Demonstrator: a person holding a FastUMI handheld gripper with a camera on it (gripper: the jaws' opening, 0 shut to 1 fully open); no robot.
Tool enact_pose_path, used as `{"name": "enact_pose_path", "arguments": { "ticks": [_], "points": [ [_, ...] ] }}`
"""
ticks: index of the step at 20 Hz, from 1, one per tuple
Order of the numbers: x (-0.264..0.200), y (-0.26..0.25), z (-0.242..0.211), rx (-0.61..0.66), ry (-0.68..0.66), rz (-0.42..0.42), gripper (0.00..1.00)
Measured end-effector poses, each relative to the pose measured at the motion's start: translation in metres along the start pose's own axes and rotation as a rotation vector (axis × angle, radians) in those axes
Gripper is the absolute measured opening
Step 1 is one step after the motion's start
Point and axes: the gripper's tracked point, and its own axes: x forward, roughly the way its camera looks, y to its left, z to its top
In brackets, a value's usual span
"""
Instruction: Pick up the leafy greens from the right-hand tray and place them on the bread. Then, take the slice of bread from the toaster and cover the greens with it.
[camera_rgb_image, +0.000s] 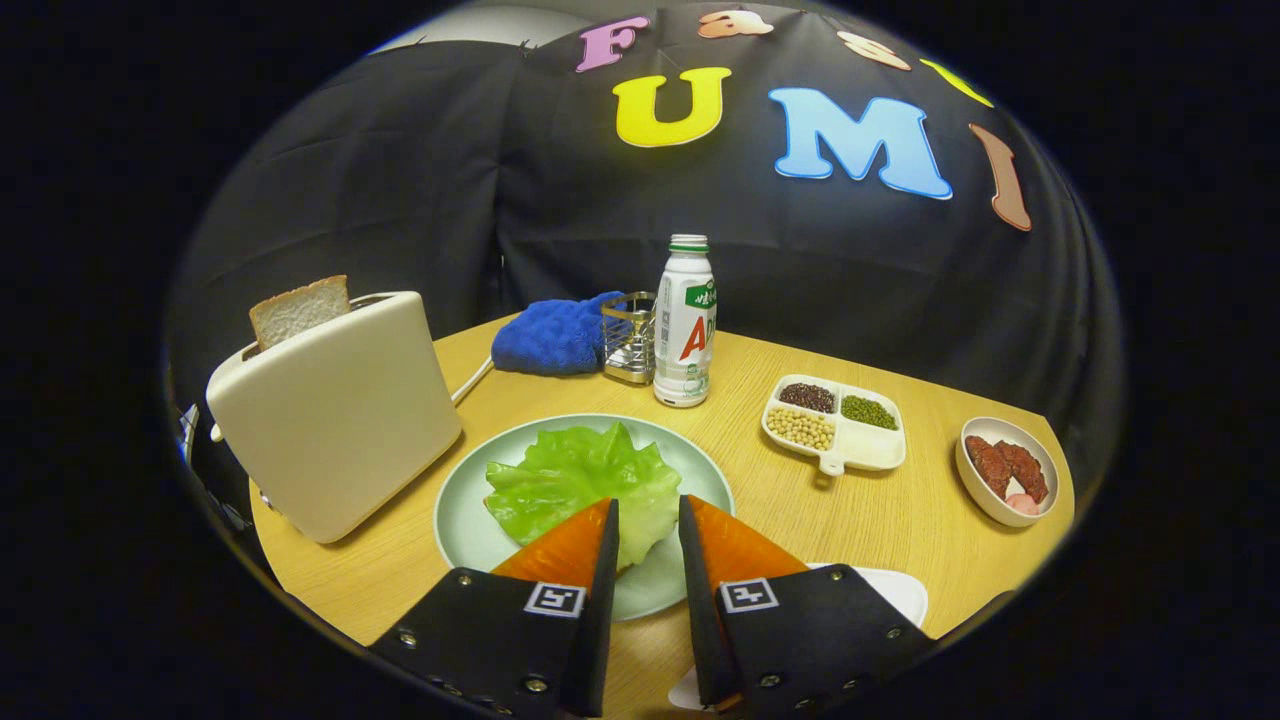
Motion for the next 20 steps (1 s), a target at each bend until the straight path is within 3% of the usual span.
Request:
{"name": "enact_pose_path", "arguments": {
  "ticks": [4,11,20],
  "points": [
    [-0.018,0.003,0.013,0.033,-0.061,-0.008,0.48],
    [-0.072,0.045,0.041,0.053,-0.266,-0.056,0.48],
    [-0.098,0.114,0.063,0.089,-0.373,-0.072,0.48]
  ]
}}
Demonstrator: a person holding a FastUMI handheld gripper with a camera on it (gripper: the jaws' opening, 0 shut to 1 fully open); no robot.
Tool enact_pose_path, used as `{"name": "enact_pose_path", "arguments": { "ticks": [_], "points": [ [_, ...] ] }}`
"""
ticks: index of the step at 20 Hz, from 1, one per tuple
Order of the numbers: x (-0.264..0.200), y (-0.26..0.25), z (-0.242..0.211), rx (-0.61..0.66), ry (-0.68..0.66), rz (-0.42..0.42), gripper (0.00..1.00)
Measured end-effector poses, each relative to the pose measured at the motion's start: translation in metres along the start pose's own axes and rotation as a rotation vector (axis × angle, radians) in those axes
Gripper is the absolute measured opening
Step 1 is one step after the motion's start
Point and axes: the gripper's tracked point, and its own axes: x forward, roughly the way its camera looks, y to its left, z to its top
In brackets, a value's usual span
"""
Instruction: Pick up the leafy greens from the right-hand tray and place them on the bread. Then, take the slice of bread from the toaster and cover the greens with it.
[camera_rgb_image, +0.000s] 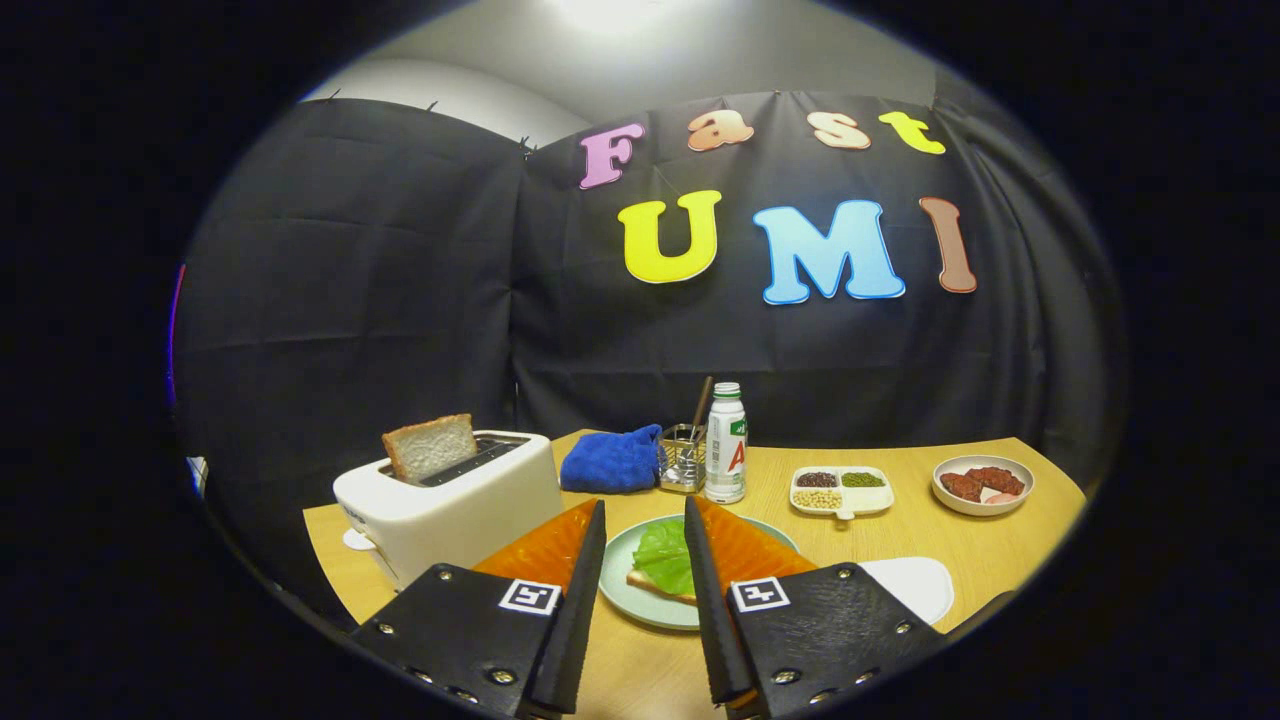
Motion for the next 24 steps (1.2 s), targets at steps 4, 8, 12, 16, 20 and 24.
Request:
{"name": "enact_pose_path", "arguments": {
  "ticks": [4,8,12,16,20,24],
  "points": [
    [0.002,0.047,0.007,-0.016,-0.005,0.055,0.48],
    [0.005,0.083,0.006,-0.034,-0.007,0.096,0.48],
    [0.014,0.115,0.008,-0.006,0.001,0.121,0.48],
    [0.023,0.147,0.006,0.0,0.013,0.11,0.48],
    [0.038,0.187,0.001,-0.028,0.037,0.131,0.48],
    [0.058,0.195,0.001,-0.037,0.047,0.09,0.48]
  ]
}}
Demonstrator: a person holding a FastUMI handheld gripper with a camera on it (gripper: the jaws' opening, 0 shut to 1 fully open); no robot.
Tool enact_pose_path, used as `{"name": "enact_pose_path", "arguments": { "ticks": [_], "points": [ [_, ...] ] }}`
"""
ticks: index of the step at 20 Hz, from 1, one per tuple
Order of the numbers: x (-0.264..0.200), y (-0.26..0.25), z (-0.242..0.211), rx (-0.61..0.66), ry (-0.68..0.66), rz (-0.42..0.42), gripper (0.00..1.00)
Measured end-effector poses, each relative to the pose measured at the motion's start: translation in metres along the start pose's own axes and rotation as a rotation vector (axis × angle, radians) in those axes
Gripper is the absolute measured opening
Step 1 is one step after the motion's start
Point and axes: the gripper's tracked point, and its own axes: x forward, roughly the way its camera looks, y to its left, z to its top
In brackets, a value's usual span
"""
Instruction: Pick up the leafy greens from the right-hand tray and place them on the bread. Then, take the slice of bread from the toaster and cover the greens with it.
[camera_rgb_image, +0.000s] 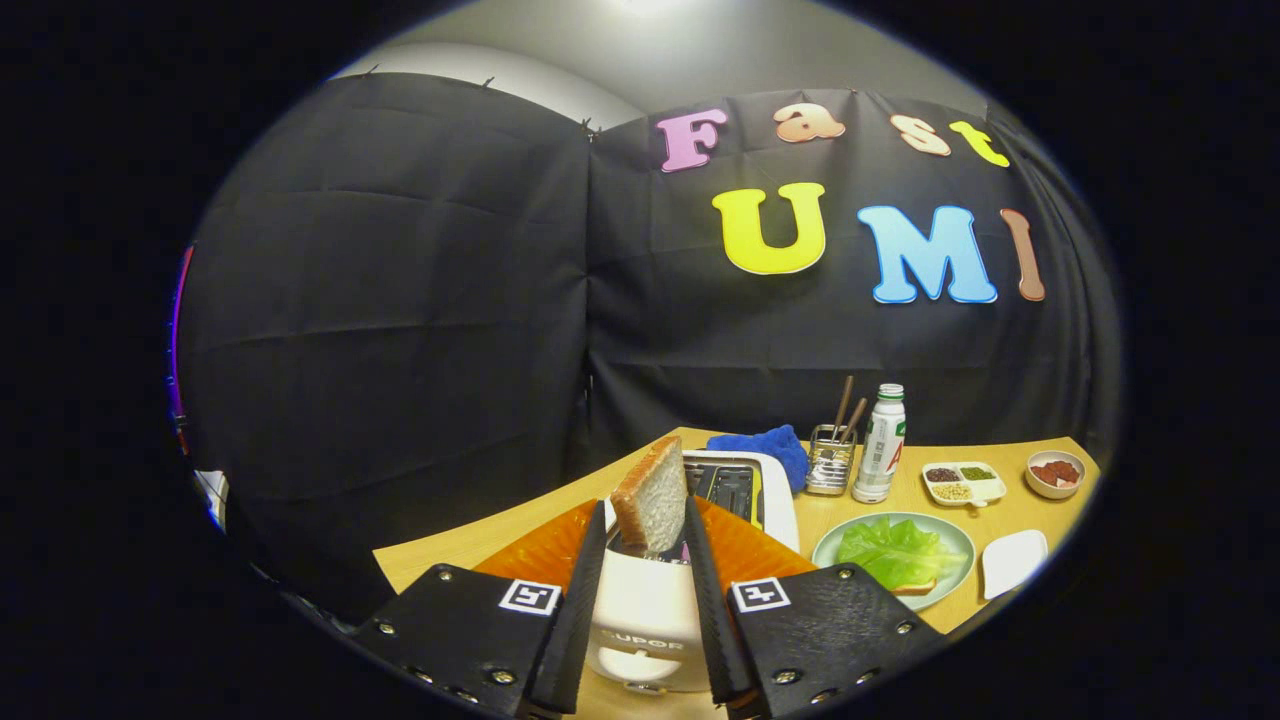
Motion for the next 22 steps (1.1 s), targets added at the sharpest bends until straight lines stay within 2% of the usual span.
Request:
{"name": "enact_pose_path", "arguments": {
  "ticks": [4,8,10,12,14,22],
  "points": [
    [0.015,0.006,-0.005,-0.008,0.026,-0.016,0.48],
    [0.025,-0.004,-0.009,0.004,0.041,-0.074,0.47],
    [0.027,-0.011,-0.009,0.045,0.038,-0.092,0.2],
    [0.029,-0.012,-0.007,0.069,0.048,-0.083,0.08],
    [0.03,-0.01,-0.005,0.06,0.054,-0.064,0.04],
    [0.022,-0.012,0.017,0.075,0.024,-0.05,0.04]
  ]
}}
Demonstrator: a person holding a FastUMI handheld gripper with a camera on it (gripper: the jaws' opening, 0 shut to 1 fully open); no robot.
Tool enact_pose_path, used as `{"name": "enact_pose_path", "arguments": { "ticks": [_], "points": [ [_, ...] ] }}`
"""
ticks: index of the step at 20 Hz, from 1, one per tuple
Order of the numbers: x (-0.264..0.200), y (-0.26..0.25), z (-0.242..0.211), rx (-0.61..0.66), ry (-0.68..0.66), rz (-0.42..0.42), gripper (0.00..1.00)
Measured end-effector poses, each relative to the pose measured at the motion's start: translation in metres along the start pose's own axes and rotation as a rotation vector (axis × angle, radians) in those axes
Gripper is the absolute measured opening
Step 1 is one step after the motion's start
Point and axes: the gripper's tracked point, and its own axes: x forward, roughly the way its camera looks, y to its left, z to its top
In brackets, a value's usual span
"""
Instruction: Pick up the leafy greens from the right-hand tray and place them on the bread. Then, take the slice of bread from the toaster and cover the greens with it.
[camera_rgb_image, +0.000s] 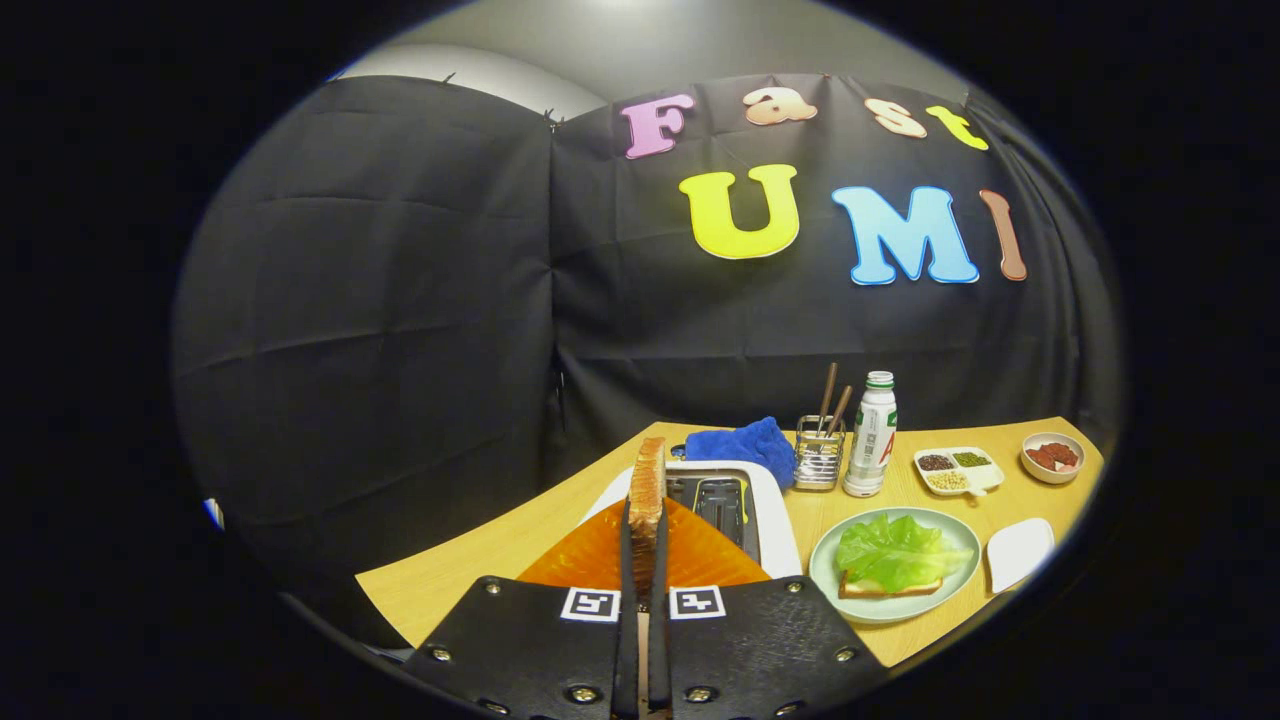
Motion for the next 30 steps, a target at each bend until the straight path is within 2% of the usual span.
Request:
{"name": "enact_pose_path", "arguments": {
  "ticks": [12,15,21,30],
  "points": [
    [-0.025,-0.011,0.075,0.062,-0.1,0.037,0.04],
    [-0.031,-0.032,0.09,0.055,-0.123,0.004,0.04],
    [-0.041,-0.086,0.083,0.044,-0.115,-0.082,0.04],
    [-0.044,-0.178,0.036,0.088,-0.048,-0.221,0.04]
  ]
}}
